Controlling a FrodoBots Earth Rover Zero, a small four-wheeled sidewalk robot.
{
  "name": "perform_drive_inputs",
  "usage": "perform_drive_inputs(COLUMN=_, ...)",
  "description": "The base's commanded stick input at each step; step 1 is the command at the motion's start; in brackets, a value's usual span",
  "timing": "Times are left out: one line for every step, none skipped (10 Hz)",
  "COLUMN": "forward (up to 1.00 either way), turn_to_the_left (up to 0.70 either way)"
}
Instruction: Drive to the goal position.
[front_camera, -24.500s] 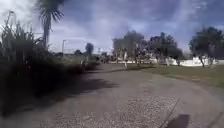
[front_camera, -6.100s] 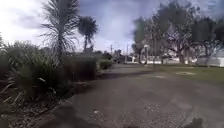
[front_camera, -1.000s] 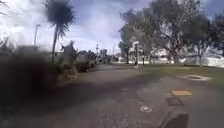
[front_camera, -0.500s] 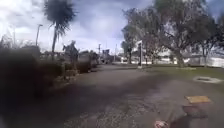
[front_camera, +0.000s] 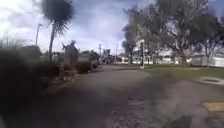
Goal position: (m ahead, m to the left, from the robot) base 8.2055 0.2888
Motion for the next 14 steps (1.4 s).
perform_drive_inputs(forward=0.70, turn_to_the_left=0.00)
perform_drive_inputs(forward=0.70, turn_to_the_left=0.00)
perform_drive_inputs(forward=0.70, turn_to_the_left=0.00)
perform_drive_inputs(forward=0.70, turn_to_the_left=0.00)
perform_drive_inputs(forward=0.70, turn_to_the_left=0.00)
perform_drive_inputs(forward=0.70, turn_to_the_left=0.00)
perform_drive_inputs(forward=0.70, turn_to_the_left=0.00)
perform_drive_inputs(forward=0.70, turn_to_the_left=0.00)
perform_drive_inputs(forward=0.70, turn_to_the_left=-0.01)
perform_drive_inputs(forward=0.70, turn_to_the_left=-0.01)
perform_drive_inputs(forward=0.70, turn_to_the_left=-0.18)
perform_drive_inputs(forward=0.70, turn_to_the_left=-0.20)
perform_drive_inputs(forward=0.70, turn_to_the_left=-0.22)
perform_drive_inputs(forward=0.70, turn_to_the_left=-0.05)
